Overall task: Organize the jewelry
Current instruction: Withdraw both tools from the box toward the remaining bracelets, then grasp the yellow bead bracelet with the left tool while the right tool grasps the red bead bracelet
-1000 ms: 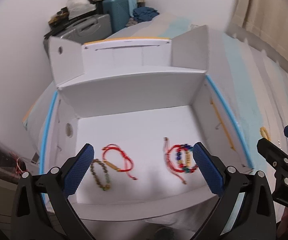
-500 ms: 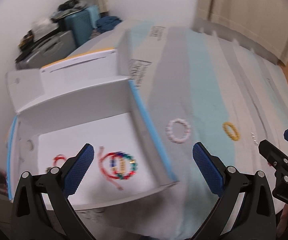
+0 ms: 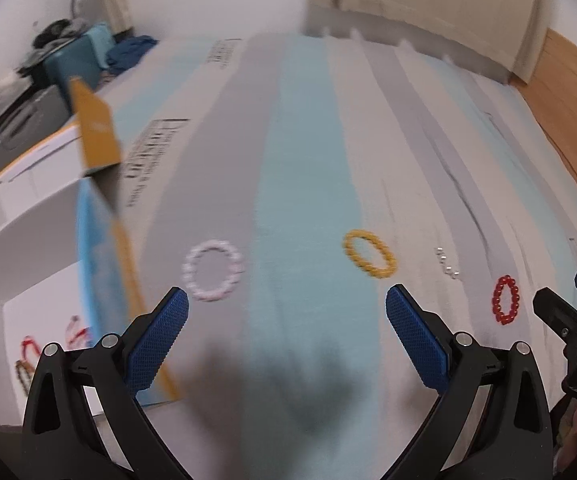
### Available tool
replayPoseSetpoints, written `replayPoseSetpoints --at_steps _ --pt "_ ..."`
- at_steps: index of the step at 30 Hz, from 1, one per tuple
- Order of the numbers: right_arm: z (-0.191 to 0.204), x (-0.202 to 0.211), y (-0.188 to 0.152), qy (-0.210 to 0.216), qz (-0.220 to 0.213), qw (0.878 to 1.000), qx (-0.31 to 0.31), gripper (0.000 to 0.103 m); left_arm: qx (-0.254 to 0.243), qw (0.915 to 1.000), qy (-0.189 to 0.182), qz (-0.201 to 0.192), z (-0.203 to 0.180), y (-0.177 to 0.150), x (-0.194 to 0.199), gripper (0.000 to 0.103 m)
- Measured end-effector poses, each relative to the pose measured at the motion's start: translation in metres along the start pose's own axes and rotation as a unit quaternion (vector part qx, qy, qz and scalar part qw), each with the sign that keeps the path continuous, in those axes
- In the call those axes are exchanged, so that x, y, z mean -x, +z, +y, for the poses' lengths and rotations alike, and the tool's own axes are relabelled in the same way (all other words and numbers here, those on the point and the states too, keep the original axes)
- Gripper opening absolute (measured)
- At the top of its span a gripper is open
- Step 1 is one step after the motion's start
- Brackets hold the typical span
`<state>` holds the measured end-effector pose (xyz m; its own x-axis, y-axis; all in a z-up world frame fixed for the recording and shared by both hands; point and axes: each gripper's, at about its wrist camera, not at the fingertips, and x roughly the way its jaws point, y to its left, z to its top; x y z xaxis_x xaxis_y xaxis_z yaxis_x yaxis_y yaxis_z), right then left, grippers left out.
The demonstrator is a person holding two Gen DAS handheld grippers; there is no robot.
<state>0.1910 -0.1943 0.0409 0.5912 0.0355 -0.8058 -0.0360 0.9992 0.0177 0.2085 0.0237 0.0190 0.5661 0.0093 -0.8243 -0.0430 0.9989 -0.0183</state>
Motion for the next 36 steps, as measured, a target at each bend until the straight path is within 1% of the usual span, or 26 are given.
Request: replayPoseSetpoints --at_steps 5,11,15,19,21,22,25,27,29,33,36 --pt "-0.042 -0.023 -0.004 -0.018 0.019 0.999 -0.024 0.095 -0.016 0.9997 -0.010 0.013 -0.034 0.007 -0.037 0.097" --pt "-0.080 -0.058 -0.014 -0.032 0.047 0.998 -0.042 0.095 -0.027 0.9990 -0.013 0.033 -0.059 0.015 -0.087 0.094" --pt "-0.101 -0.086 -0.021 -0.038 0.068 0.995 -0.056 0.093 -0.031 0.9985 -0.014 0.043 -0.066 0.020 -0.117 0.094" --pt "-0.114 -0.109 -0.029 -0.043 0.086 0.993 -0.063 0.090 -0.031 0.9979 -0.010 0.057 -0.066 0.023 -0.143 0.094" --pt "-0.118 -0.119 -0.033 -0.046 0.094 0.992 -0.065 0.090 -0.027 0.9976 -0.010 0.063 -0.064 0.024 -0.154 0.092" --pt "-0.120 -0.124 -0.034 -0.045 0.098 0.992 -0.065 0.088 -0.024 0.9975 -0.010 0.066 -0.064 0.023 -0.160 0.091" --pt "-0.125 -0.135 -0.038 -0.044 0.110 0.990 -0.073 0.084 -0.026 0.9971 -0.011 0.071 -0.064 0.023 -0.170 0.086" --pt "-0.128 -0.142 -0.041 -0.043 0.116 0.989 -0.077 0.083 -0.022 0.9968 -0.014 0.075 -0.062 0.022 -0.177 0.085" --pt "-0.130 -0.147 -0.043 -0.042 0.121 0.989 -0.079 0.083 -0.022 0.9967 -0.014 0.076 -0.061 0.023 -0.181 0.081" --pt "-0.134 -0.148 -0.047 -0.036 0.120 0.989 -0.083 0.083 -0.032 0.9968 -0.003 0.074 -0.063 0.019 -0.185 0.077" --pt "-0.138 -0.150 -0.051 -0.035 0.121 0.988 -0.091 0.082 -0.035 0.9968 -0.001 0.071 -0.066 0.017 -0.185 0.071"
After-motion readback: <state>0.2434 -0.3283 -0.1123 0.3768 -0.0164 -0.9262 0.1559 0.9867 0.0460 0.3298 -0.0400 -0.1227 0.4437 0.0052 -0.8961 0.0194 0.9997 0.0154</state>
